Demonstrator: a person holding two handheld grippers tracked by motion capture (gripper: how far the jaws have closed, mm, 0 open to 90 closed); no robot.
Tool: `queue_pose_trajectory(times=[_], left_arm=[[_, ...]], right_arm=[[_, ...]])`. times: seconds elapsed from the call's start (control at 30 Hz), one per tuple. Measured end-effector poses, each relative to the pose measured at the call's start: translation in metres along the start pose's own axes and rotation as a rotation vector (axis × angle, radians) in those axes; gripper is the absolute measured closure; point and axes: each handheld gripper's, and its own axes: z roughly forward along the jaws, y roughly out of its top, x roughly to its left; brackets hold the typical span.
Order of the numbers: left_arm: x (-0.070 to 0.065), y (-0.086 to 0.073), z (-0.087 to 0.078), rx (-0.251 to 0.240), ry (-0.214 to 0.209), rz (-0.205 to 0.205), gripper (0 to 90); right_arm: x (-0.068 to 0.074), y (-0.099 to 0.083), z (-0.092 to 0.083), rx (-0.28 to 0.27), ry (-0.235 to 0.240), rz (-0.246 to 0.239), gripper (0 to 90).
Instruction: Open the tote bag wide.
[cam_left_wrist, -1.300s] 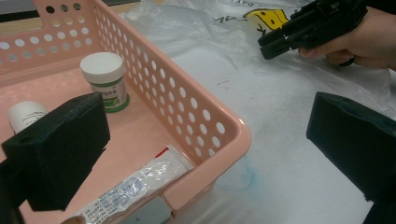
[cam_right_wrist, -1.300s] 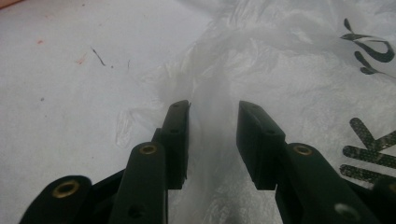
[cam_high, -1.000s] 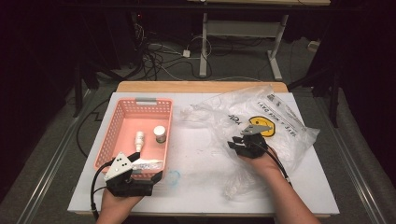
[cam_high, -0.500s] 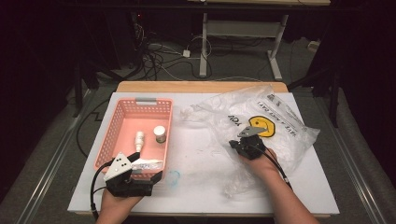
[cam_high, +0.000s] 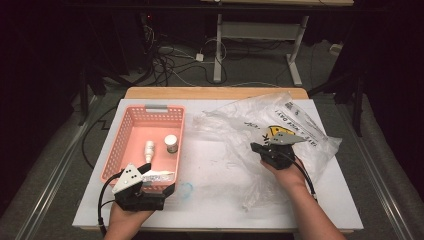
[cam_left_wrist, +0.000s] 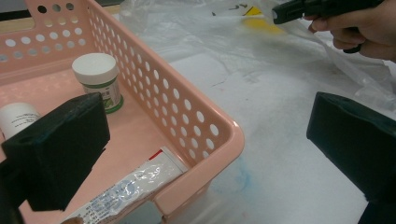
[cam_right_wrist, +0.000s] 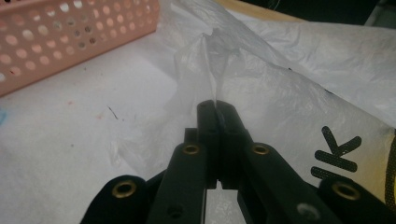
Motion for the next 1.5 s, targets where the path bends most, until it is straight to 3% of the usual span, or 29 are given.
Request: queue_pose_trajectory(times=[0.23,0.47,0.7,0.9,1.03,1.23,1.5], left_arm=[[0.001,0.001,0.001,-0.01,-0.015,-0.009,0.0],[0.0,0.001,0.002,-0.022,-0.02,-0.013,0.0],[-0.001,0.002,0.002,-0.039,-0.015,-0.034,0.0],[0.003,0.007,0.003,-0.033,-0.012,-0.027,0.0],[0.006,0.018,0.003,-0.062,-0.012,-0.033,0.0],[0.011,0.033,0.006,-0.063,-0.004,-0.041,0.0],[0.037,0.06,0.014,-0.054,0.047,-0.067,0.0]], right_arm=[[-0.004,0.008,-0.019,-0.088,-0.002,0.033,90.0],[-0.006,0.014,-0.031,-0.135,-0.012,0.052,90.0],[0.001,0.022,-0.04,-0.185,-0.015,0.064,90.0],[0.002,0.022,-0.036,-0.178,-0.01,0.06,90.0],[0.001,0.022,-0.035,-0.175,-0.006,0.061,90.0],[0.002,0.021,-0.034,-0.167,0.002,0.054,90.0],[0.002,0.022,-0.035,-0.174,0.008,0.051,90.0]])
